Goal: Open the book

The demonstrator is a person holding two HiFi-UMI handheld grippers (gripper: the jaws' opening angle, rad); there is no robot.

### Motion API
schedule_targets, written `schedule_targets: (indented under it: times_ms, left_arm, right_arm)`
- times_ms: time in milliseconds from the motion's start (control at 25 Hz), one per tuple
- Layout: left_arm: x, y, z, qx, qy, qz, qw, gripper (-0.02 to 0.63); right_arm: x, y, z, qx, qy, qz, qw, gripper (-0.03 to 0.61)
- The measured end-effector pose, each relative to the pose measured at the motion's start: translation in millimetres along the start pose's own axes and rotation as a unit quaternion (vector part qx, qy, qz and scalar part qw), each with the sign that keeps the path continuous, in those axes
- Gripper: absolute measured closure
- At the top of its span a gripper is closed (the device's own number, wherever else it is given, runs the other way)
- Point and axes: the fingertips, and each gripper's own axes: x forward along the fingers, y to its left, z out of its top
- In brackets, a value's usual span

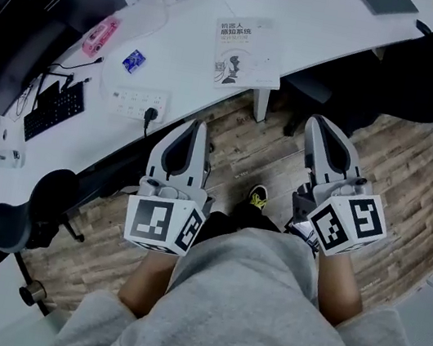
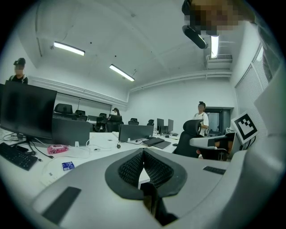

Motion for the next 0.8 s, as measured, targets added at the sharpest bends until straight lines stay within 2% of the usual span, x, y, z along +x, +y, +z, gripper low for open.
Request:
schedule_targets:
  times_ms: [400, 800]
  left_arm:
    - [9.7, -9.0, 12.1, 0.017, -0.001, 0.012, 0.9998, 0.604]
    - [27.0, -14.4, 16.7, 0.020, 0.000, 0.002, 0.9998, 0.604]
  right_arm:
    - [0.4, -20.8, 9.8, 0.015, -0.011, 0.007, 1.000, 0.552]
    - [7.6, -34.8, 15.7, 0.026, -0.013, 0.005, 1.000, 0.551]
